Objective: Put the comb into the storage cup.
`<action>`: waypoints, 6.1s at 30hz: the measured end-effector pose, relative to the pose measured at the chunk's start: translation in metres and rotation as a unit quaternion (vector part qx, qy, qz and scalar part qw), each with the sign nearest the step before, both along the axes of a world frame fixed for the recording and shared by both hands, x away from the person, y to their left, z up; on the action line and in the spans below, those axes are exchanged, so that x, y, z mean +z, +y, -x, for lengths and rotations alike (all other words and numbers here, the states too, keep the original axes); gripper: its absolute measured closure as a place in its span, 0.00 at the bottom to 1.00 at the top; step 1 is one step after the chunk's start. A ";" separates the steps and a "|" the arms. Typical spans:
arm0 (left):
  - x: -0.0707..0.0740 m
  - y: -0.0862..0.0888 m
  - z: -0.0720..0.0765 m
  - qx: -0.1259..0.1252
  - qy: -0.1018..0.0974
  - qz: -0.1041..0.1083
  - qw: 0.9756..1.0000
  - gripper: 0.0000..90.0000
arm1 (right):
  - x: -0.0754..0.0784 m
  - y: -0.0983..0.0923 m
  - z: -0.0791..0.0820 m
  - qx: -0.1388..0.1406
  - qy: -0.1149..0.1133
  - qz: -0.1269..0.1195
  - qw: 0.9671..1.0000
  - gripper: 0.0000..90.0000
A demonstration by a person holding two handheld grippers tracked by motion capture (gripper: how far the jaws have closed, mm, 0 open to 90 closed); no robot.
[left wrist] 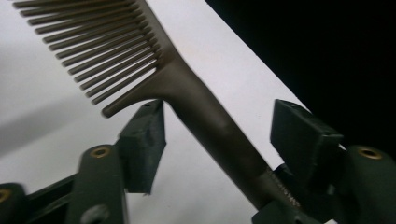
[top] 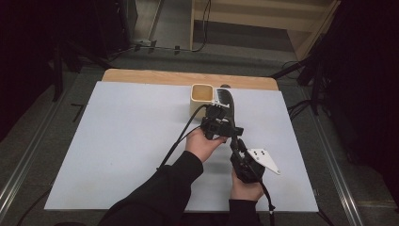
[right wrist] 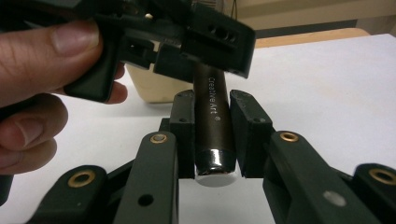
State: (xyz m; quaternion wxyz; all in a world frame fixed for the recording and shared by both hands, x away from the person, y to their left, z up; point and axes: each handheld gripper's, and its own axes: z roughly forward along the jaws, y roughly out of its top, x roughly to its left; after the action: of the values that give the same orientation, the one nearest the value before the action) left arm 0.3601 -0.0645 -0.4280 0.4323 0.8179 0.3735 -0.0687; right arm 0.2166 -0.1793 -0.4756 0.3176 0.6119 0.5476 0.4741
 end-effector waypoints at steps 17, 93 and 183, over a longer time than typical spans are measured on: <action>-0.002 0.004 -0.002 0.012 0.008 0.001 1.000 0.62 | -0.004 0.001 -0.002 0.009 0.006 -0.010 1.000 0.78; 0.013 0.062 -0.026 0.026 0.014 0.030 0.999 0.81 | -0.006 -0.006 -0.043 0.236 0.126 -0.022 0.963 0.32; 0.063 0.088 -0.069 0.038 -0.049 0.074 0.995 0.81 | -0.005 -0.085 -0.023 0.349 0.190 0.046 0.917 0.25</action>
State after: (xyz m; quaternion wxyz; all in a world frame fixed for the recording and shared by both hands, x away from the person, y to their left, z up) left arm 0.4290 0.0234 -0.3654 0.5119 0.7712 0.3765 -0.0392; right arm 0.2399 -0.2640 -0.4810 0.0502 0.4455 0.7974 0.4041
